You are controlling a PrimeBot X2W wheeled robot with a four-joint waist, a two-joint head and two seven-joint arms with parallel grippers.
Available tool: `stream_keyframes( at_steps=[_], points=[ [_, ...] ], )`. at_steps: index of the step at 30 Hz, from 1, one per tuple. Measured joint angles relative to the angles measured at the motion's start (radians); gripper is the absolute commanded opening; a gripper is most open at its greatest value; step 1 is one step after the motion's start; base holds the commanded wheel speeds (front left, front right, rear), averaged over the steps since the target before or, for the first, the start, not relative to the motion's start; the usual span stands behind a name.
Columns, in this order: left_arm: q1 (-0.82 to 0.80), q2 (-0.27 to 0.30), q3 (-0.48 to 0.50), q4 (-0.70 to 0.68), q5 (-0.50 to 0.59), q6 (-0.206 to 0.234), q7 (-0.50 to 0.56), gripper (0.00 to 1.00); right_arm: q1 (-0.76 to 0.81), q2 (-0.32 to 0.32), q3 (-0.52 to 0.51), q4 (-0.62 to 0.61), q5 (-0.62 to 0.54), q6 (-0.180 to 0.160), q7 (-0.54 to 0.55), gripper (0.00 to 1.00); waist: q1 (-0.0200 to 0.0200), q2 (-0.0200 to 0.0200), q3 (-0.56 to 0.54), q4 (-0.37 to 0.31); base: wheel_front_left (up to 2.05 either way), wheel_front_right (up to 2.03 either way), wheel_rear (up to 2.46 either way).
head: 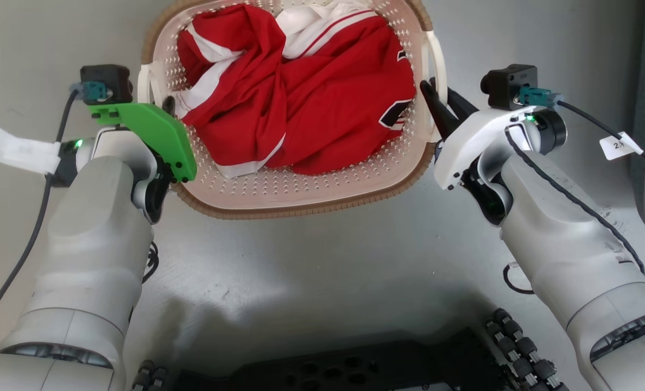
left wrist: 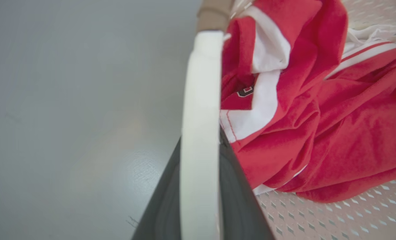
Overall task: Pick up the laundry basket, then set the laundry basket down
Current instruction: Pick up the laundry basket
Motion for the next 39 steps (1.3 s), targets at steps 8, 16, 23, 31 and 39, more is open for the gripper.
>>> stream_keyframes(
  at_steps=[8,16,23,31,39],
  points=[
    [-0.001,-0.003,0.01,0.047,-0.013,-0.012,0.018,0.0,0.0,0.005,0.033,0.023,0.063,0.0,0.001,0.0,-0.0001,0.0,-0.045,-0.007,0.0,0.0,0.0],
    [-0.001,-0.012,0.016,0.095,-0.072,-0.031,0.059,0.0,0.001,0.009,0.049,0.062,0.129,0.001,0.048,0.0,0.0,0.0,-0.112,-0.018,0.0,0.0,0.0],
    [0.006,-0.016,0.021,0.142,-0.113,-0.04,0.124,0.0,0.011,0.013,0.08,0.09,0.177,0.001,0.106,0.0,-0.0001,0.0,-0.177,-0.026,0.0,0.0,0.0],
    [0.044,-0.017,0.013,0.154,-0.146,-0.043,0.197,0.0,0.05,0.017,0.11,0.117,0.239,0.001,0.2,0.0,-0.0001,0.0,-0.276,-0.036,0.0,0.0,0.0],
    [0.083,-0.016,0.01,0.159,-0.189,-0.043,0.248,0.0,0.076,0.019,0.134,0.131,0.291,0.001,0.281,0.0,-0.0001,0.0,-0.378,-0.046,0.0,0.0,0.0]
  ],
)
